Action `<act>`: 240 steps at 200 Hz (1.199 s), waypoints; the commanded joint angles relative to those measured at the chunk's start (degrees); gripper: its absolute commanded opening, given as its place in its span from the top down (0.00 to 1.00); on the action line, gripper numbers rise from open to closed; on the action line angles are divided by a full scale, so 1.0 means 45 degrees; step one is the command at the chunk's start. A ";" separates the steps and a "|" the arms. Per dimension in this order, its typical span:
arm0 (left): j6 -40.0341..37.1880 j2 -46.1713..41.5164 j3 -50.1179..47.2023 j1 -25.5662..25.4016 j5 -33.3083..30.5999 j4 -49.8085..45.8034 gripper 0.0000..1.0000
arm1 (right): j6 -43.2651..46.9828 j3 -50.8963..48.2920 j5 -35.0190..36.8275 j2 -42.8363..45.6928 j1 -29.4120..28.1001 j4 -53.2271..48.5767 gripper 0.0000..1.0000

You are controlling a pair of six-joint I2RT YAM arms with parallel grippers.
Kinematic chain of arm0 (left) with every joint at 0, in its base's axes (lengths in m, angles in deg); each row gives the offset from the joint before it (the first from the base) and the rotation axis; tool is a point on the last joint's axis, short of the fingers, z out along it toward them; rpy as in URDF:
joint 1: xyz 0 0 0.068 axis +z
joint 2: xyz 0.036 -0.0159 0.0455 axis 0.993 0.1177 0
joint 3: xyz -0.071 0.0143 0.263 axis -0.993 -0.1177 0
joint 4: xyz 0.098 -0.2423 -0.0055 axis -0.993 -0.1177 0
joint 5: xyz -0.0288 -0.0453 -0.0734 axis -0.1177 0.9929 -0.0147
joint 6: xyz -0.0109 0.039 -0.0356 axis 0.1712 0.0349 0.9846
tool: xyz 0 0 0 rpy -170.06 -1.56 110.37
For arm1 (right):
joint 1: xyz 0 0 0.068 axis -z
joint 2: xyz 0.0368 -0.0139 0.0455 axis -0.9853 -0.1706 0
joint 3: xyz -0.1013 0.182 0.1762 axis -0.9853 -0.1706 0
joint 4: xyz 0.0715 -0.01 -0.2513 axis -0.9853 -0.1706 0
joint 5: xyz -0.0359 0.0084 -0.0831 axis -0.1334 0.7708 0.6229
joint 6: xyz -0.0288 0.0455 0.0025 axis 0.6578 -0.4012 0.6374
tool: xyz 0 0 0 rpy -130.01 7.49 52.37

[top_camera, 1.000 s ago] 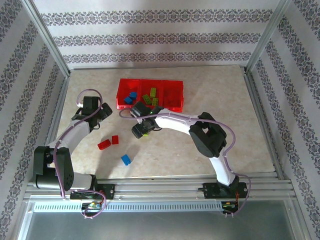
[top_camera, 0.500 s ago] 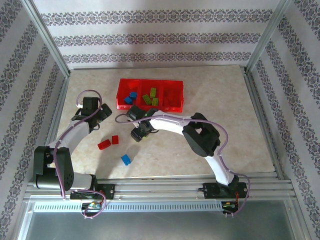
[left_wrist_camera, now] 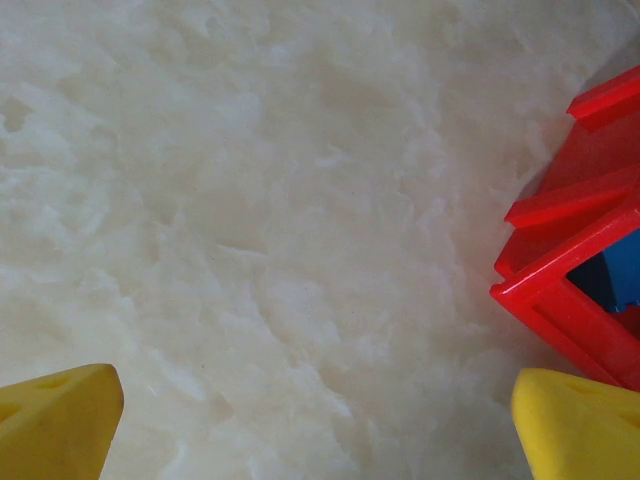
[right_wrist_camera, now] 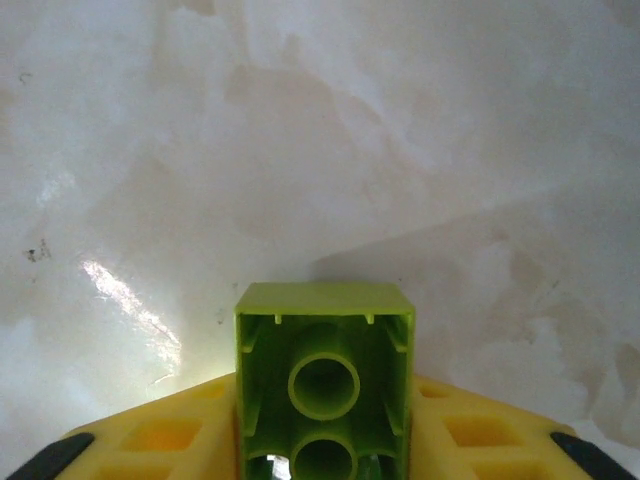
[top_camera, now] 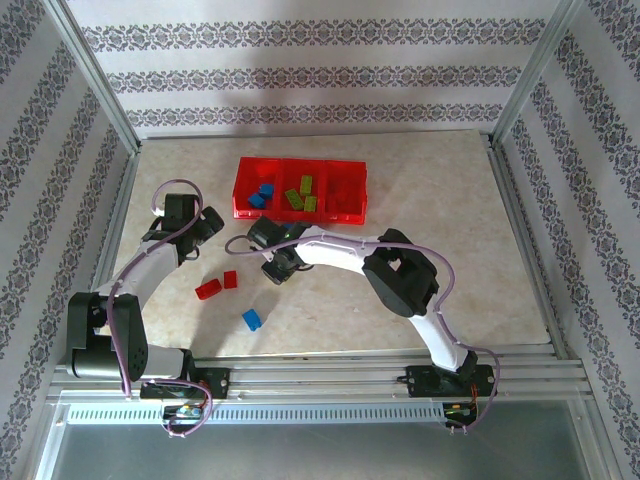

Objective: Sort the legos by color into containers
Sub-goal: Pick up the lego from the center of the table, then place the lego in the container.

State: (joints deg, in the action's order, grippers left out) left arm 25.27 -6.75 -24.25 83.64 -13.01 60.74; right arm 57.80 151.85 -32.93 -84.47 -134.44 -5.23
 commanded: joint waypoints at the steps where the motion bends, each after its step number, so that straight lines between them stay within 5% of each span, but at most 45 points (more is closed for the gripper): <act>1: 0.0083 -0.0229 -0.0090 0.0203 0.0076 0.0272 0.00 | -0.0069 0.0199 0.0521 0.0586 0.0116 -0.0467 0.65; 102: 0.0034 -0.0198 -0.0190 0.0242 0.0251 0.0441 0.00 | -0.1302 0.2574 0.1583 0.0593 0.2309 -0.0072 0.75; 240: -0.0011 -0.0436 -0.0365 0.0262 0.0803 0.0422 0.00 | -0.1835 0.7642 0.1573 -0.2645 0.3947 -0.0648 0.68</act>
State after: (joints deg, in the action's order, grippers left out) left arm 25.27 -6.79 -24.97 84.10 -10.35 61.84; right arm 50.87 181.82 -26.65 -93.73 -117.50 -6.12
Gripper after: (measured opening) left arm 0.995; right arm 0.308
